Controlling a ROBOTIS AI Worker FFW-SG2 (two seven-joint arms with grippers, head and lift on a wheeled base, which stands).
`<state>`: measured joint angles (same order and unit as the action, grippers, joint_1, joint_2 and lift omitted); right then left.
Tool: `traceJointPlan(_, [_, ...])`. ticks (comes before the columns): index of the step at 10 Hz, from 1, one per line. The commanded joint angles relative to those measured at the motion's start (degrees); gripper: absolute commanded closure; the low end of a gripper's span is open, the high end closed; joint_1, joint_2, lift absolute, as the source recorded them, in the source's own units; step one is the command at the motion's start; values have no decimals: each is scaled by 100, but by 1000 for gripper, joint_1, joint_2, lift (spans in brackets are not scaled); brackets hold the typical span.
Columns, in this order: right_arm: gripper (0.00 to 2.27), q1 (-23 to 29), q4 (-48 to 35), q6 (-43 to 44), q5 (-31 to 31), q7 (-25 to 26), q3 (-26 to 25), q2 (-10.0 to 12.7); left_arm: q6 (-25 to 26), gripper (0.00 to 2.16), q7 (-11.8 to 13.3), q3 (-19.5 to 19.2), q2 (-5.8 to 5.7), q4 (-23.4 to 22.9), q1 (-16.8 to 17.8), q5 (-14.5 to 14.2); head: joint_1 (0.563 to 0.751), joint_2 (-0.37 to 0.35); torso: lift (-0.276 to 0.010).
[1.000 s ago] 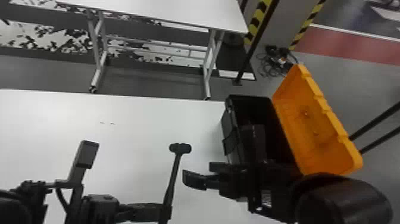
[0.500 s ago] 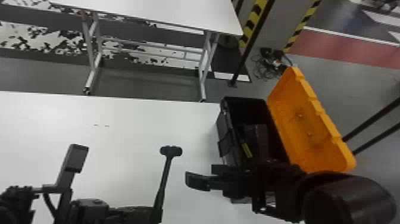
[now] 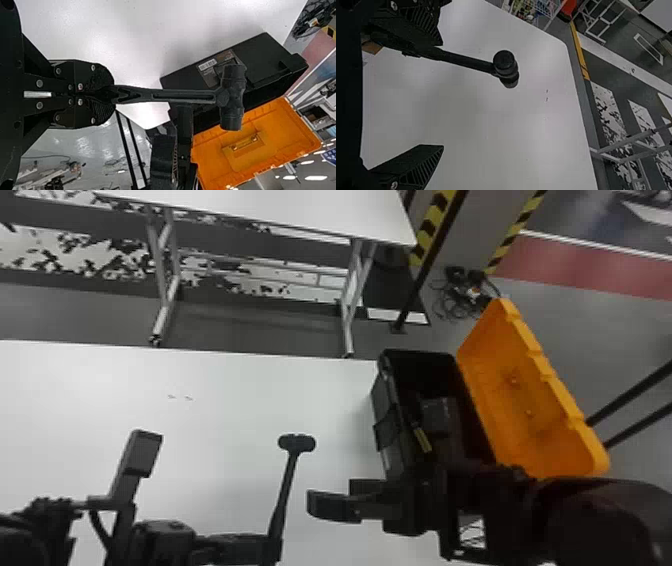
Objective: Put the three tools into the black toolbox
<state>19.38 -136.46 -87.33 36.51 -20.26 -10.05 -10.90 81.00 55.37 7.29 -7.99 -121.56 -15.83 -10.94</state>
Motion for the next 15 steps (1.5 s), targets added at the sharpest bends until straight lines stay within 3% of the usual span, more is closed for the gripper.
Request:
traceJointPlan(1, [80, -13, -12, -70, 208, -4, -41, 79, 0, 2142, 0, 9, 0, -16, -25, 13, 695, -230, -51])
traceJointPlan(4, [83, -101, 181, 71, 85, -100, 187, 369, -17, 2142, -52, 150, 8, -60, -43, 31, 695, -200, -51])
traceJointPlan(8, [83, -110, 366, 370, -38, -197, 416, 475, 18, 2142, -52, 185, 44, -263, -139, 13, 695, -156, -51])
traceJointPlan(9, [495, -92, 410, 493, -38, -303, 477, 475, 18, 2142, -52, 194, 52, -289, -148, 13, 695, -152, -51])
traceJointPlan(10, [2034, -92, 374, 510, -91, -303, 495, 457, 18, 2142, -52, 176, 44, -324, -166, 13, 695, -142, -51])
traceJointPlan(11, [2223, -57, 330, 457, -249, -311, 539, 422, 18, 2142, -52, 141, 44, -324, -174, 13, 695, -135, -51])
traceJointPlan(15, [2226, 13, 181, 422, -443, -311, 565, 343, 0, 2142, -44, 106, 44, -350, -218, 13, 695, -147, -51])
